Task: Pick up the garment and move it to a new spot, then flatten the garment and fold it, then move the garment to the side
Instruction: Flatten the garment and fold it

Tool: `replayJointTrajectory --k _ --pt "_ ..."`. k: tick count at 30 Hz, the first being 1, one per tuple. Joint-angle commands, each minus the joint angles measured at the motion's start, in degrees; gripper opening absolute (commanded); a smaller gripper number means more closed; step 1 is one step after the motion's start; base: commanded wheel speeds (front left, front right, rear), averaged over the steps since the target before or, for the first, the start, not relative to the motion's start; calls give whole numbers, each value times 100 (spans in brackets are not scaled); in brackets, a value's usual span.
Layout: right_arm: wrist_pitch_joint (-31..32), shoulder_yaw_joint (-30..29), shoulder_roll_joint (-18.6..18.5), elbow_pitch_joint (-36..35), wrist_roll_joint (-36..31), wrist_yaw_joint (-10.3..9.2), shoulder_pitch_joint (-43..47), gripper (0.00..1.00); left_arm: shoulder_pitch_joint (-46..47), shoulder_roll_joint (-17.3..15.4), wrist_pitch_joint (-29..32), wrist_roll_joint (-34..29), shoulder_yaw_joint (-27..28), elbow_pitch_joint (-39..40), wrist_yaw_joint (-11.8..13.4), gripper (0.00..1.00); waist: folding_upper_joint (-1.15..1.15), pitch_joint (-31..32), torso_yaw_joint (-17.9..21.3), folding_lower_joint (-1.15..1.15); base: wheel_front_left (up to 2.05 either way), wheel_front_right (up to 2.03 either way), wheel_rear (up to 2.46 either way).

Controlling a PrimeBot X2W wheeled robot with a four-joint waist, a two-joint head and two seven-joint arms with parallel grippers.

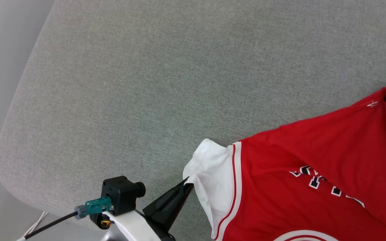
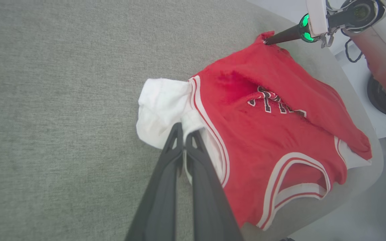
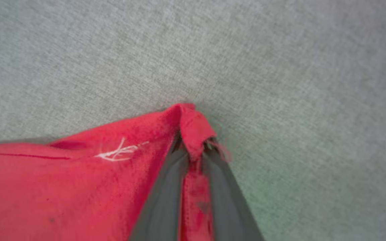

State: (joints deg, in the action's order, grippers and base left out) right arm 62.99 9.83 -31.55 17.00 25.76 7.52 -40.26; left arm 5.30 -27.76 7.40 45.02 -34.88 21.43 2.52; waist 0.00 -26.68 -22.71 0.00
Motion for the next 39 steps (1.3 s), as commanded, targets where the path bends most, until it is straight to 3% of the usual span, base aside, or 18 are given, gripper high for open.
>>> replayJointTrajectory --k 1,7,19,30,39 --pt "43 155 109 394 -3 -6 455 0 72 3 -16 -35 22 -11 -13 0 0 99 67 0 0 0 0" --pt "-392 83 169 370 146 -5 211 0 44 -113 -53 -42 135 39 68 0 0 446 299 0 0 0 0" --pt "-1115 272 116 -305 895 -5 -131 0 392 -636 -19 -163 908 541 376 0 0 1509 1227 0 0 0 0" --pt "-1345 -15 130 -1561 1367 -5 -162 0 973 -1085 36 -58 1840 1019 611 0 0 1962 2144 0 0 0 0" --pt "-1447 -459 425 -2496 1388 -5 -75 0 1824 -1385 146 42 2564 1246 739 0 0 2139 2684 0 0 0 0"
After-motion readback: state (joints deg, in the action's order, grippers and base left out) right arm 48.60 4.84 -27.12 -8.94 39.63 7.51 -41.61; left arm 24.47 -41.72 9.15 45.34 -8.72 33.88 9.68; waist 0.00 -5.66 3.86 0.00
